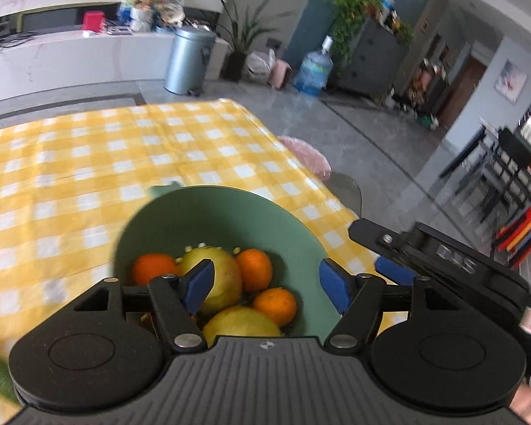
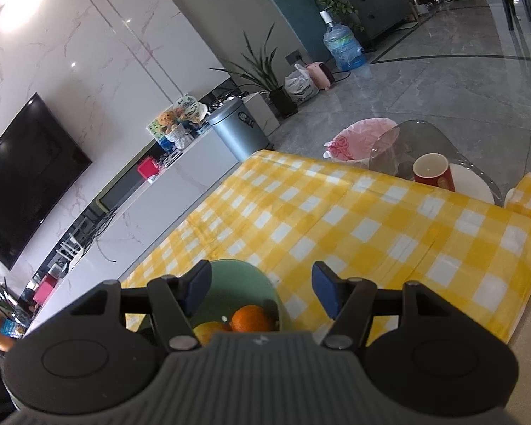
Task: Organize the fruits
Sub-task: 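Move both open tools back toward the longans beside the cucumber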
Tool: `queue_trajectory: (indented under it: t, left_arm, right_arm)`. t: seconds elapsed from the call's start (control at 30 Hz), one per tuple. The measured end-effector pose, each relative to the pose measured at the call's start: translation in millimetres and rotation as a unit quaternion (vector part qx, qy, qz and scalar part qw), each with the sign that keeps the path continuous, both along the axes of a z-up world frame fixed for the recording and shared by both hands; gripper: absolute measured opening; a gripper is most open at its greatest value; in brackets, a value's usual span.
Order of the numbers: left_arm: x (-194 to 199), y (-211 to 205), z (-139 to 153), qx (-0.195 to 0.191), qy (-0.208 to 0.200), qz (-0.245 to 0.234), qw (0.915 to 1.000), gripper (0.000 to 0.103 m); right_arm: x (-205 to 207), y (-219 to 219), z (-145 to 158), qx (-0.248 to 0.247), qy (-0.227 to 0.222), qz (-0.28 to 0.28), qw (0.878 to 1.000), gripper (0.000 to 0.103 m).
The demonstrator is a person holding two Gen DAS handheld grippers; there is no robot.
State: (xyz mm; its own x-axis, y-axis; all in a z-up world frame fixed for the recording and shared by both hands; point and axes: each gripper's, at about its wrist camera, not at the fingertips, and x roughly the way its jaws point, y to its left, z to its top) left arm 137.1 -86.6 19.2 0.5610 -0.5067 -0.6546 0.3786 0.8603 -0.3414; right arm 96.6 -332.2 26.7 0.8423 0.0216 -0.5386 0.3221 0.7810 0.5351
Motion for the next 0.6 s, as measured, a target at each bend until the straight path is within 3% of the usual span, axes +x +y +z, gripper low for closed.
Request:
queue_trajectory:
  t: [0.13, 0.33, 0.47, 0.6]
  left_arm:
    - [-33.1, 43.3, 15.1, -0.021, -0.012, 0.046, 0.9986, 0.082]
    - [-67.0, 93.7, 31.5, -0.017, -0.039, 0.111, 0.9929, 0.084]
    - [-80.9, 125.6, 27.9, -0.027, -0.031, 0.152, 0.9875, 0.085]
    - [-100.0, 158.1, 18.1, -0.013, -0.027, 0.197, 0.98, 0.085]
  right_arm:
    - [4.4, 15.2, 8.0, 0.016, -0.02, 0.041, 0.999, 0.061]
    - [12.9, 70.4, 26.7, 0.014, -0.047, 0.136, 0.989, 0.062]
    - [18.0, 111.1, 32.8, -0.002, -0.046, 0.189, 0.981, 0.062]
    - [21.1, 142.2, 31.4, 0.001, -0.042, 0.226, 0.973, 0.062]
